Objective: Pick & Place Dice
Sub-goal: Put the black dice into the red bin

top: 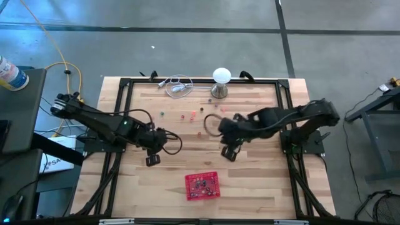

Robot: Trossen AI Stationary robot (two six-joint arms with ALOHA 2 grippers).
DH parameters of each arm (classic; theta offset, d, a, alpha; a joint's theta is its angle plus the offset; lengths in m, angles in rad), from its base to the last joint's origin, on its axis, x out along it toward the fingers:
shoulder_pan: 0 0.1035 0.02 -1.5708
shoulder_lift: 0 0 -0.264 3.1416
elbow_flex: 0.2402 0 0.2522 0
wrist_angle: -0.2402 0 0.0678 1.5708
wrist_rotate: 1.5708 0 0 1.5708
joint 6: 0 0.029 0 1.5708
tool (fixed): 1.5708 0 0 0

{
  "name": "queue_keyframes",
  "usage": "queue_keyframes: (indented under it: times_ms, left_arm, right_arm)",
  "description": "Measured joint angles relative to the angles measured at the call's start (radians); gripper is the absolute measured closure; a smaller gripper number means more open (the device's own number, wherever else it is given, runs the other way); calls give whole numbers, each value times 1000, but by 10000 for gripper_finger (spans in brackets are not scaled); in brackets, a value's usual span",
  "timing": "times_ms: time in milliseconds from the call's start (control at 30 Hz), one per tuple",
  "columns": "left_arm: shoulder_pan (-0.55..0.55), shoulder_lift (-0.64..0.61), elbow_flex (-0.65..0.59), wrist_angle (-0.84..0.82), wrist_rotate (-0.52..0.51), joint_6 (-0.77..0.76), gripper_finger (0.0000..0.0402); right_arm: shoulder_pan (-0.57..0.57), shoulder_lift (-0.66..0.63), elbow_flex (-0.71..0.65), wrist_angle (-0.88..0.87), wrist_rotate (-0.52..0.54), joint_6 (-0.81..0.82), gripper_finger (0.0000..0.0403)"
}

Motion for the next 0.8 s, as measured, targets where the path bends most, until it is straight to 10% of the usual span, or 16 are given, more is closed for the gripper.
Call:
queue_keyframes:
  times_ms: [800]
  left_arm:
    - [-176, 77, 0, 201, -106, -478, 360]
  right_arm:
    - [246, 468, 178, 109, -94, 432, 326]
